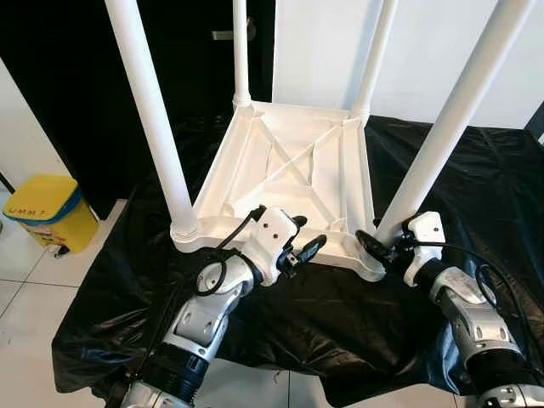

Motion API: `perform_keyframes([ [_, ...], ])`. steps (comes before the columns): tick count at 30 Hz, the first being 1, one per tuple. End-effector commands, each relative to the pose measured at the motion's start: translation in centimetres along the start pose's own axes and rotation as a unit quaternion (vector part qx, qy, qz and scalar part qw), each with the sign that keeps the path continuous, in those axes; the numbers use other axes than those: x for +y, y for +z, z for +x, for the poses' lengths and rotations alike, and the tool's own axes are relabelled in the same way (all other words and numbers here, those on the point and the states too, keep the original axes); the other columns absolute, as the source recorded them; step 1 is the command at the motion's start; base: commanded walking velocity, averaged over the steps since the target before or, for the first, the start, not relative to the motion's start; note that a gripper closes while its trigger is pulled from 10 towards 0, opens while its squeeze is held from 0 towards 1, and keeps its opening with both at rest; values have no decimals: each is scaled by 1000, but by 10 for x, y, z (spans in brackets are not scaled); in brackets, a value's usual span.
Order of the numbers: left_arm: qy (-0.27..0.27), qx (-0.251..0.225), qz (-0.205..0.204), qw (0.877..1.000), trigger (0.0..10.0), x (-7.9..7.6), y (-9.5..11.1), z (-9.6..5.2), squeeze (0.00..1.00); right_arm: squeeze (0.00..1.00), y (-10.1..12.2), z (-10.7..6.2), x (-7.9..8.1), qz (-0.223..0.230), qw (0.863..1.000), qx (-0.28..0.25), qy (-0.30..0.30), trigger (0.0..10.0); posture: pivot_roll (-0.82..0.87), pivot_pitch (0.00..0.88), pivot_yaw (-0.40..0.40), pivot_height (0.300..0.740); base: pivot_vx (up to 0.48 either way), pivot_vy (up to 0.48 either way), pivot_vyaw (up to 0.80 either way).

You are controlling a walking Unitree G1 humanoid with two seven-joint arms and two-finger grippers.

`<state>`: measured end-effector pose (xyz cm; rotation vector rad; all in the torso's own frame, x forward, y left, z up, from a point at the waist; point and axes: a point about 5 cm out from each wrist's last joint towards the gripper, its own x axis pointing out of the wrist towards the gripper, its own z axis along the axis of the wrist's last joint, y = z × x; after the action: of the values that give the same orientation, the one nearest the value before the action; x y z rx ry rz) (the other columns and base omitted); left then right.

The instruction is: Building children table

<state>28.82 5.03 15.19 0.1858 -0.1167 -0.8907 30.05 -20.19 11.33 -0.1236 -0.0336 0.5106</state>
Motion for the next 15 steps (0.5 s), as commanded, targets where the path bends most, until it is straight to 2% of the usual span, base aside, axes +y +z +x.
perform_keyframes([
  [1,-20,4,-1,1000,10000,-5,-1,-1,0,0,-12,-5,6,16,999,23,-41,4980,-97,32,-38,740,0,0,0],
  [2,-20,4,-1,1000,10000,-5,-1,-1,0,0,-12,-5,6,16,999,23,-41,4980,-97,32,-38,740,0,0,0],
  [3,-20,4,-3,1000,10000,-5,-1,-1,0,0,-12,-6,7,17,997,21,-66,9216,-98,31,-38,740,0,0,0],
  [4,-20,4,-3,1000,10000,-5,-1,-1,0,0,-12,-6,7,17,997,21,-66,9216,-98,31,-38,740,0,0,0],
  [5,-21,4,-3,1000,10000,-6,-1,-1,0,0,-13,-6,9,22,996,19,-89,8745,-100,31,-36,740,0,0,0],
  [6,-22,4,-4,1000,10000,-7,-1,-1,0,0,-13,-6,11,30,993,16,-113,10000,-105,31,-33,740,0,0,0],
  [7,-22,4,-4,1000,10000,-7,-1,-1,0,0,-13,-6,11,30,993,16,-113,10000,-105,31,-33,740,0,0,0],
  [9,-24,3,-5,1000,10000,-8,-1,-1,0,0,-14,-5,14,39,986,22,-162,10000,-108,30,-32,740,0,0,0],
  [12,-25,2,-6,1000,10000,-9,-1,-1,0,0,-15,-4,16,42,981,27,-187,10000,-111,30,-31,740,0,0,0],
  [14,-27,2,-6,1000,10000,-9,-1,0,0,0,-18,-1,21,52,969,34,-241,10000,-108,30,-31,740,0,0,0],
  [15,-27,2,-6,1000,10000,-9,-1,0,0,0,-18,-1,21,52,969,34,-241,10000,-108,30,-31,740,0,0,0],
])
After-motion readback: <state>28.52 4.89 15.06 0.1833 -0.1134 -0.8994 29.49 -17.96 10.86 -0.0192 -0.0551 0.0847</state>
